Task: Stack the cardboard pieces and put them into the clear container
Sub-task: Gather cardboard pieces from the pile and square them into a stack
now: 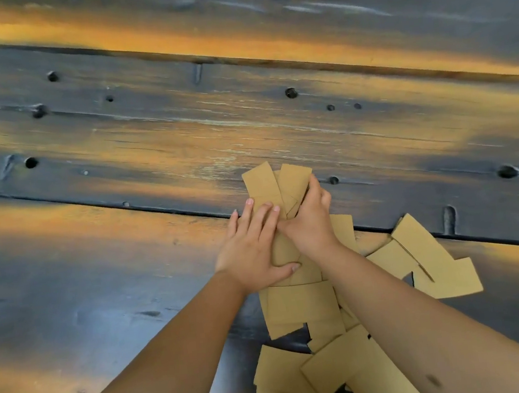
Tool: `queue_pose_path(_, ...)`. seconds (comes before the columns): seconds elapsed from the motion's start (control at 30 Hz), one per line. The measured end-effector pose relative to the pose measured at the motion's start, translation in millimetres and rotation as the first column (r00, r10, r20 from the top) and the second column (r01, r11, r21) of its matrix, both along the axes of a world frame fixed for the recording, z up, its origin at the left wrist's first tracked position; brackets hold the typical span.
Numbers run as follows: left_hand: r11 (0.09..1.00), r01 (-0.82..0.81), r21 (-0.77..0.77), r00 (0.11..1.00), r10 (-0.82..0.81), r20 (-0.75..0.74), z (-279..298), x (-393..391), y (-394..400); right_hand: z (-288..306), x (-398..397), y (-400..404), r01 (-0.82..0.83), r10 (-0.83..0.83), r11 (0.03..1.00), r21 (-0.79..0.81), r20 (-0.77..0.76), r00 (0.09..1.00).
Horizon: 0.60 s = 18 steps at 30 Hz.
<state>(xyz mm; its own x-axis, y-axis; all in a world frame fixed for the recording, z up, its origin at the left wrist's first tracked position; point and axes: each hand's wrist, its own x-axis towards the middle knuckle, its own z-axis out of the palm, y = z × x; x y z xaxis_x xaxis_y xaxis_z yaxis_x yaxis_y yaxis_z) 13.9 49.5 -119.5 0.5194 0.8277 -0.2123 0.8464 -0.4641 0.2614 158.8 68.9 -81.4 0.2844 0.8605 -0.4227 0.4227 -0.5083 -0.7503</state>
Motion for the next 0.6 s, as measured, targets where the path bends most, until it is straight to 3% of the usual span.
queue_pose_path(0.23, 0.999, -0.032, -0.021, 0.999, 0.033, 0.023, 1, 0, -1, 4, 0, 16, 0.019, -0.057, 0.982, -0.187, -0.198, 0.979)
queue_pose_path(0.47, 0.995, -0.077, -0.062, 0.993, 0.082, 0.082, 5, -1, -2, 17, 0, 21, -0.281, 0.249, 0.949, -0.142, -0.205, 0.946)
queue_pose_path(0.6, 0.985, -0.111, -0.135, 0.96, 0.141, 0.24, 12, -3, -2, 26, -11, 18, -0.296, 0.282, 0.954, -0.056, -0.183, 0.942)
